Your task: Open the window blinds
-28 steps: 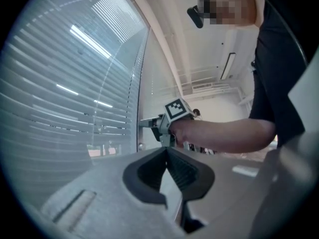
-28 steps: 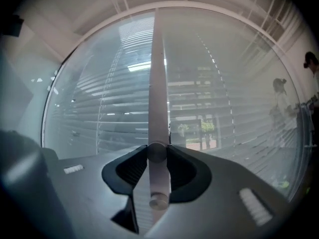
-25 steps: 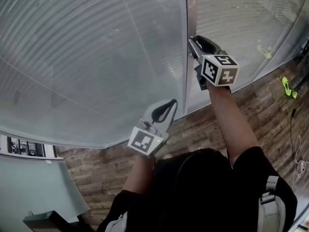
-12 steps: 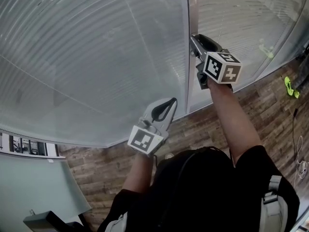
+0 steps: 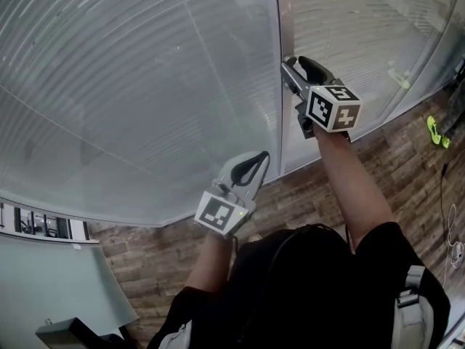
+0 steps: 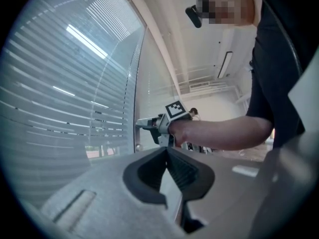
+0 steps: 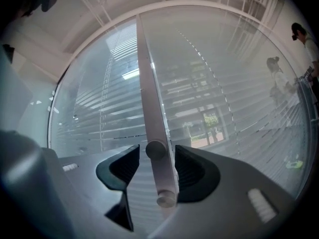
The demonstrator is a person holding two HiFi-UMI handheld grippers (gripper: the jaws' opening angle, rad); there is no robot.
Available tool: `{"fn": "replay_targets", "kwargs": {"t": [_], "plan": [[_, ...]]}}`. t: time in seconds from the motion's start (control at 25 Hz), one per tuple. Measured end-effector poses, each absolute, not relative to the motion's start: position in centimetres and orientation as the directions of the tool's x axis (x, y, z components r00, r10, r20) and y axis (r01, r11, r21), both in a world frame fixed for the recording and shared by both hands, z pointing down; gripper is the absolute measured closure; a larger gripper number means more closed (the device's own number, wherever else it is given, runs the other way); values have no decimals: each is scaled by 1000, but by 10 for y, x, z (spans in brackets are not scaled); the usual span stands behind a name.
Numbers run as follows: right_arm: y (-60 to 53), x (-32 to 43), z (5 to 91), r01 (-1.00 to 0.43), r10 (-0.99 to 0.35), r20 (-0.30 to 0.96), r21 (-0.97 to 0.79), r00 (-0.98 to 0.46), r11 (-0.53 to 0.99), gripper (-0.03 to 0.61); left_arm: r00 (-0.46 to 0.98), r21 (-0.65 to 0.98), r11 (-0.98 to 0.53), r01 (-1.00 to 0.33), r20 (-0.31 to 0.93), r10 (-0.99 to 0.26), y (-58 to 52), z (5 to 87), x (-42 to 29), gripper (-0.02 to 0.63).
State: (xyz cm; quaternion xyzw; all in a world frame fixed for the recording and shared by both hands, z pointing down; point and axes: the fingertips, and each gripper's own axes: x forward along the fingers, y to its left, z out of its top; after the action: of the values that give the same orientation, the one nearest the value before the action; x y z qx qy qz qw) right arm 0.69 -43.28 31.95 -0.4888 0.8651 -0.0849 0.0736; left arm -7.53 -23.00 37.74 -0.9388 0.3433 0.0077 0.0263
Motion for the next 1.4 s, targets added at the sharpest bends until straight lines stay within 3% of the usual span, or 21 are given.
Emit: {"fn": "replay_targets", "kwargs": {"t": [0.2,0.36,0.52,0.72,0.96,1.32,1.4], "plan": [[-425,6,327,-841,-842,-14,-38,-539,540,334,769,-43,-768,-639,-37,-638,-232,377,-71,609],[-420,0,321,-801,-834,35,261,-550,539,330,774,-46,-772,-634,-41,-632,-233,376,-71,609],[-416,-2,314,-656,-866,98,612,-491,441,314,781,-47,-779,-625,-31,-624,-230,380,-67,609],[-413,-12,309,-405,-900,110,865,-422,296,326,786,-33,-785,-619,-33,-618,-225,384,-64,609],[-417,-13,318,-209,-914,132,952,-384,225,333,777,-18,-777,-629,-49,-627,-223,381,-69,609],[-424,-17,326,-164,-914,151,960,-377,227,356,758,-16,-758,-652,-39,-651,-222,384,-85,609],[-426,-19,326,-159,-916,145,963,-375,218,392,756,-24,-756,-655,-38,-654,-222,384,-88,609]]}}
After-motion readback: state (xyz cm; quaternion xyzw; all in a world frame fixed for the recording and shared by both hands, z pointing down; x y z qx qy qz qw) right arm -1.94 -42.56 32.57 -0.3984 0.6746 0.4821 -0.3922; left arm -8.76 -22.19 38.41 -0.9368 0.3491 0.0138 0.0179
